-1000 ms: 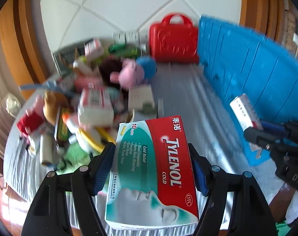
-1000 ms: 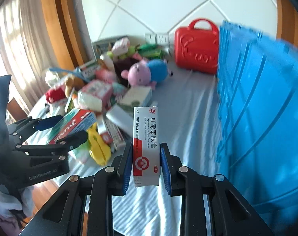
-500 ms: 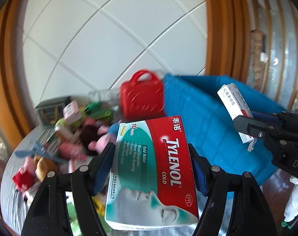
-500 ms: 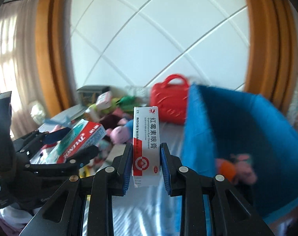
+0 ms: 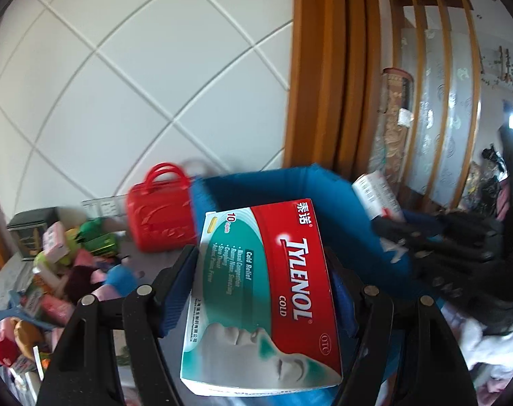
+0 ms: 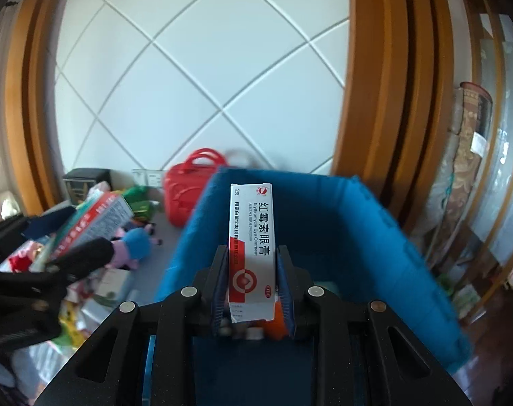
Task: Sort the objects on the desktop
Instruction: 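Carry the Tylenol box and ointment box over the blue crate, then lower both tools into the crate and open them to drop the boxes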
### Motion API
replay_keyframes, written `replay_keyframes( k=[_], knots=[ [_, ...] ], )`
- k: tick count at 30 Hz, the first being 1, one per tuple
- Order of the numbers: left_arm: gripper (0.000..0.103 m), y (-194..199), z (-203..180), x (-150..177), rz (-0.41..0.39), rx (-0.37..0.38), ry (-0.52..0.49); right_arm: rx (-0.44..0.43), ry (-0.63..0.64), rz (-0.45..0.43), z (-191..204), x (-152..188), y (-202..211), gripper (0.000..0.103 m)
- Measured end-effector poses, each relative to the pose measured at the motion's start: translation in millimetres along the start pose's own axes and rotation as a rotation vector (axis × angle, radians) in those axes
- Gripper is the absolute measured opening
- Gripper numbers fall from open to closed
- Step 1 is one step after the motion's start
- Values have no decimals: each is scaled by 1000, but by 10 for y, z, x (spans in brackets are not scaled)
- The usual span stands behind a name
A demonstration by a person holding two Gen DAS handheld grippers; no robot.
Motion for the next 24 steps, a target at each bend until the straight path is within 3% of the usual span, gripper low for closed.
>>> replay_keyframes(
  k=[4, 8, 11, 17, 21, 24],
  knots=[
    [71, -338, -515, -355, -4, 21, 8, 10, -14, 33, -669, -113, -310, 27],
    [71, -962, -871, -620, 80, 18, 44, -14, -49, 120, -1242, -140, -854, 27],
    [71, -1567, -999, -656, 190, -24, 63, -19, -48, 213, -1548, -109, -1370, 27],
    [71, -2567, -952, -218, 419, -172, 46, -106, -65, 398, -1688, 322, -2144, 27],
    [71, -2808, -830, 47, 494, -197, 56, -179, -61, 520, -1666, 677, -2464, 27],
    [71, -2936, -791, 191, 541, -236, 50, -189, -56, 565, -1672, 784, -2570, 27]
  ],
)
Point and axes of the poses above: each gripper's, at about its wrist camera, not at the fingertips, and y roughly against the way its jaws point, z to its left, x to its underside, the point moved 1 cm from there along -y, roughly the way its jaws point, and after that the axes turned 7 degrees about y, right-handed, at the moved point
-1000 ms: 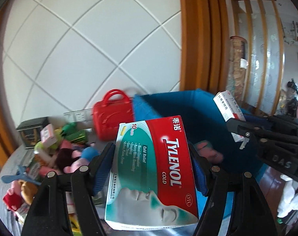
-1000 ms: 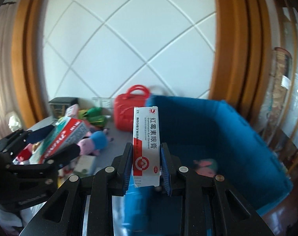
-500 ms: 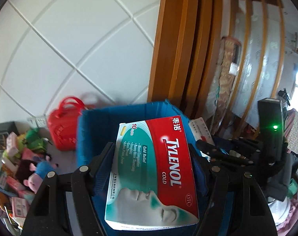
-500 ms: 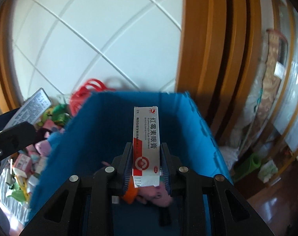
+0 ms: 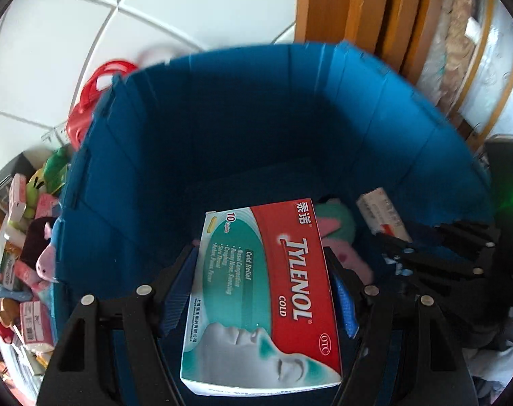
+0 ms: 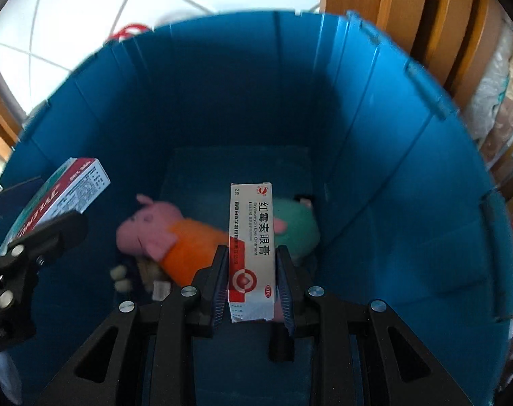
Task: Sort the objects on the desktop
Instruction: 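Lower both tools into the crate and open them to drop the boxes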
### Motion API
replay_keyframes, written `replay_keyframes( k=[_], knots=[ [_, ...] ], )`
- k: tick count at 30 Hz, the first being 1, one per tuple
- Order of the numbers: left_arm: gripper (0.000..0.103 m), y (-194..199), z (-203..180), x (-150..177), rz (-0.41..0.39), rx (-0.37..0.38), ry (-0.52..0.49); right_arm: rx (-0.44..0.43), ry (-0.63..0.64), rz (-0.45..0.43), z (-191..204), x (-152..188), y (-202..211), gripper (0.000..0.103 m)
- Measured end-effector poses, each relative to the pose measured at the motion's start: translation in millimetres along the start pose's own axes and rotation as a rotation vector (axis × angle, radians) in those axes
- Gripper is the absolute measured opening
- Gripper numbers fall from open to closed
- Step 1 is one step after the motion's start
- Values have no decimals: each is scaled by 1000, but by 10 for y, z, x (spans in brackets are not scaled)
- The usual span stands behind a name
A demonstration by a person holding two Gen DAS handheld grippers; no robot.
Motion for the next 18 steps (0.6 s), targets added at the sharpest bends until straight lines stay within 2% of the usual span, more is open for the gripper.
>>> replay_keyframes(
  k=[2, 6, 10, 12, 13, 16, 18],
  knots=[
    [71, -75, 10, 39, 39, 18, 14, 34, 29, 14, 57, 26, -21, 27],
    [71, -182, 2, 94, 84, -2, 21, 55, 62, 37, 95, 67, -73, 29],
    [71, -204, 31, 107, 96, 7, 41, 67, 68, 25, 104, 83, -37, 32],
    [80, -190, 18, 114, 95, 11, 37, 68, 70, 19, 139, 68, -34, 41],
    [82, -195, -7, 116, 96, 15, 29, 70, 72, 16, 143, 71, -24, 43],
    [83, -213, -71, 110, 97, 20, 5, 75, 73, 9, 196, 40, -19, 54],
    [83, -193, -75, 99, 91, 7, 3, 99, 68, 8, 165, 28, -15, 68]
  ],
)
Point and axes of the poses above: each gripper's, at about its wrist camera, not at the fingertips, and y roughly against the way its jaws point, z to its left, x to its underside, the point moved 1 cm from there along -y, roughly the way its jaws point, and after that the axes turned 7 degrees about y, right-handed, at the moved point
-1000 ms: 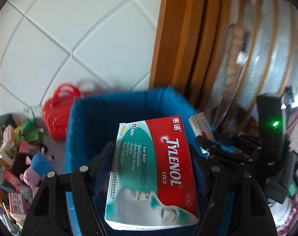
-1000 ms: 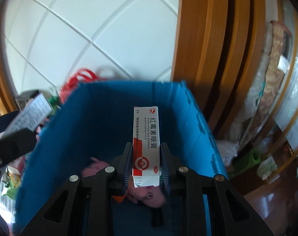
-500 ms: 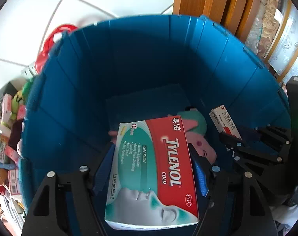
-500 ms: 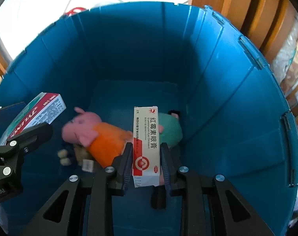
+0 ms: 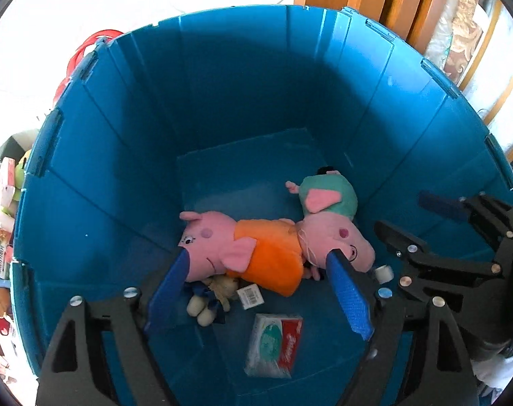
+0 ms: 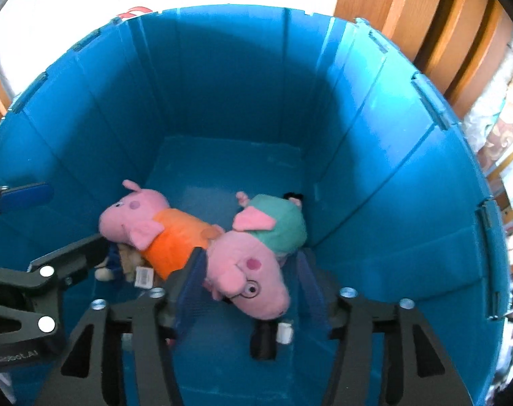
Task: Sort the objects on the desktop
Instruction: 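Lower both tools into the crate and open them to drop the boxes, then lift both open tools out of the crate back toward the pile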
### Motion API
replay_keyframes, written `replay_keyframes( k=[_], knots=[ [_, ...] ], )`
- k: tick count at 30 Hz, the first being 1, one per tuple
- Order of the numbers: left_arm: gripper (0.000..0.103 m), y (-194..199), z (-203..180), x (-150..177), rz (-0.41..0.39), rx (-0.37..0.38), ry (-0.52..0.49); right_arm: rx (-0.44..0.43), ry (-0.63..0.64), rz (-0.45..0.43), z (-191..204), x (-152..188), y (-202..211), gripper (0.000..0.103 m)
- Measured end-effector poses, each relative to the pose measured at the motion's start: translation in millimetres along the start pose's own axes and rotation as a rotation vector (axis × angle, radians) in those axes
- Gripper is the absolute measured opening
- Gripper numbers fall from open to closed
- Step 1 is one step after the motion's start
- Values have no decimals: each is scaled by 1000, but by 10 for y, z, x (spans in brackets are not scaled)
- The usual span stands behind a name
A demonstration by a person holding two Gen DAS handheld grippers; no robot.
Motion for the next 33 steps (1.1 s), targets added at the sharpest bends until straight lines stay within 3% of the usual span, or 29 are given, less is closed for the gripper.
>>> replay_keyframes(
  k=[3, 10, 14, 17, 22, 25, 29, 33],
  knots=[
    [83, 20, 68, -31, -10, -3, 15, 12, -12, 1, -39, -5, -21, 81],
    [83, 121, 115, -58, -71, -11, 40, 16, -19, -29, -53, -26, 44, 92],
    [83, 483, 152, -60, -223, -27, 53, 12, -21, -106, -55, -39, 240, 97],
    [83, 886, 243, 2, -333, 9, 87, 18, -25, -219, -49, -12, 545, 101],
    [84, 1580, 336, 328, -530, -28, 74, -58, -3, -344, 106, 140, 971, 103],
    [97, 1915, 408, 611, -635, -49, 74, -31, 20, -443, 292, 226, 1277, 103],
    [102, 2263, 592, 964, -746, -71, 111, -69, 56, -524, 595, 316, 1513, 103],
    [102, 2486, 878, 1247, -769, -143, 163, -106, 84, -587, 918, 379, 1713, 103]
  ],
)
Point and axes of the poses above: each gripper's, at about its wrist camera, not at the fingertips, and y roughly against the way its jaws point, z to its left, x to its underside, the point moved 1 cm from there along -y, roughly the way its jaws point, and after that the axes turned 7 degrees about y, right-handed, at the moved point
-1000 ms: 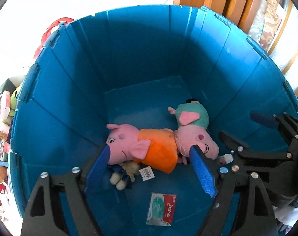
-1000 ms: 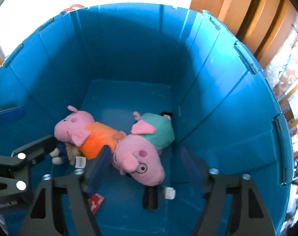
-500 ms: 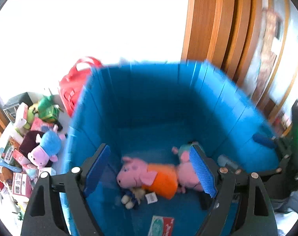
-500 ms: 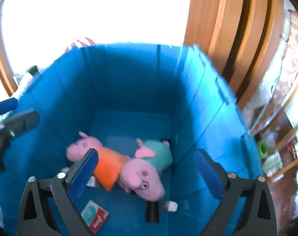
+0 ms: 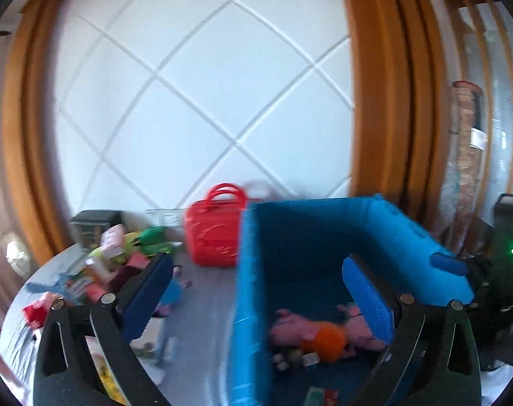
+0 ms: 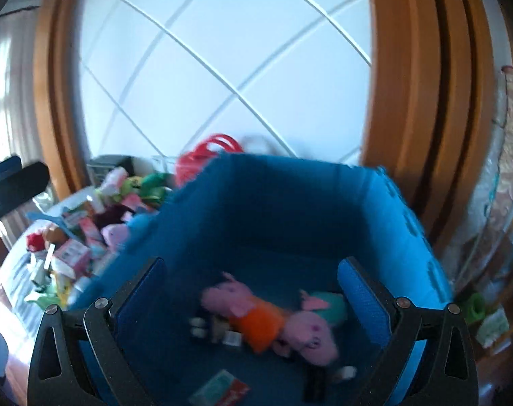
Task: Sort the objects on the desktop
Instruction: 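Lift both open tools out of the crate back toward the pile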
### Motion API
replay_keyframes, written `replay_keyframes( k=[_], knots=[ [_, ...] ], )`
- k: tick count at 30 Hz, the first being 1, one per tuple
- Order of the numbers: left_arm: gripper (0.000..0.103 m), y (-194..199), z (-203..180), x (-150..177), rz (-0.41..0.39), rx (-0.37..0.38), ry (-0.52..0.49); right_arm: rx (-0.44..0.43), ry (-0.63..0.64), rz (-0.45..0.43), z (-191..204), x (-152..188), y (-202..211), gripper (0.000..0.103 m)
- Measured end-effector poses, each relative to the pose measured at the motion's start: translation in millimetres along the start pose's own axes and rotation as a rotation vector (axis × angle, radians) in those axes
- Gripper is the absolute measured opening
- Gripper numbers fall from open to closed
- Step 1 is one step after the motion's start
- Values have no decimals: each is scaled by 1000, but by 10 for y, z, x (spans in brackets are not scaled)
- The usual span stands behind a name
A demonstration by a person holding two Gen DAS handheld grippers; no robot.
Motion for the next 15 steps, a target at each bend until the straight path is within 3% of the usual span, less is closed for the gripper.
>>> replay_keyframes(
  k=[6, 12, 15],
  knots=[
    [102, 278, 822, 95, -5, -43, 89, -98, 33, -79, 666, -148, 224, 103],
    [102, 567, 1966, 296, -30, -120, 149, -196, 76, -112, 1634, -254, 255, 103],
    [102, 675, 2573, 408, -7, -169, 149, -221, 55, -113, 2126, -264, 158, 103]
  ],
)
Point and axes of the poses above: each gripper's, at about its wrist camera, not at the fingertips, and y roughly against the way its jaws point, z to its left, x to its underside, the point moved 1 cm from there along -y, roughly the way its jaws point, and after that the axes turned 7 degrees about y, right-handed, at the moved point
